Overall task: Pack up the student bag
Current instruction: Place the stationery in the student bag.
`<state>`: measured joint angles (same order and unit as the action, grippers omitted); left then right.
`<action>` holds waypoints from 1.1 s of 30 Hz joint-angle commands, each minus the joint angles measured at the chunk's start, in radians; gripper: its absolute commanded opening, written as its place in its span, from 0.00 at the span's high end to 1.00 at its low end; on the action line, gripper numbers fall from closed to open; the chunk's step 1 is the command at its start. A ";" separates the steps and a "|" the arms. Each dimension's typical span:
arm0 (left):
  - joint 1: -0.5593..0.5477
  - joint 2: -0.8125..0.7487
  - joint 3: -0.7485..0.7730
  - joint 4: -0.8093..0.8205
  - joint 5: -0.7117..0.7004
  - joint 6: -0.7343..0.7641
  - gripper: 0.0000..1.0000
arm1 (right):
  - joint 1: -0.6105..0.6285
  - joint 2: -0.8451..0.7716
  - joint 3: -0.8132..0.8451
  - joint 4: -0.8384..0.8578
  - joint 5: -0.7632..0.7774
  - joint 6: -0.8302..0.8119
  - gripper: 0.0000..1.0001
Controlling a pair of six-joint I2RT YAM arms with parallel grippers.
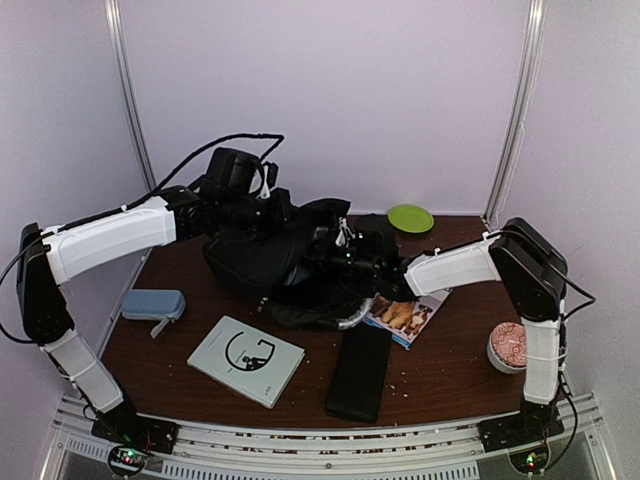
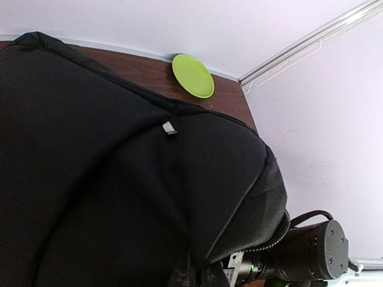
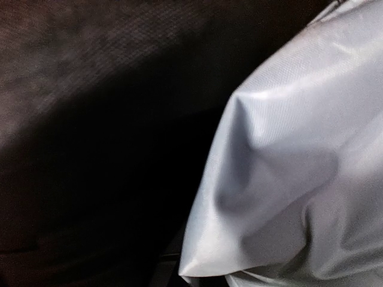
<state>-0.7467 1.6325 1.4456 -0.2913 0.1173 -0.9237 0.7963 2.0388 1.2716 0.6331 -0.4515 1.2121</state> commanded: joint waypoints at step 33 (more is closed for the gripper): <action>0.013 -0.022 -0.204 0.253 -0.025 -0.015 1.00 | 0.008 -0.407 -0.233 -0.685 0.222 -0.252 0.56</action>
<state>-0.7452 1.6032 1.2491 -0.1764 0.1120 -0.9264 0.8021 1.7096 1.0203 0.0158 -0.2955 0.9363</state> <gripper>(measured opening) 0.025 0.330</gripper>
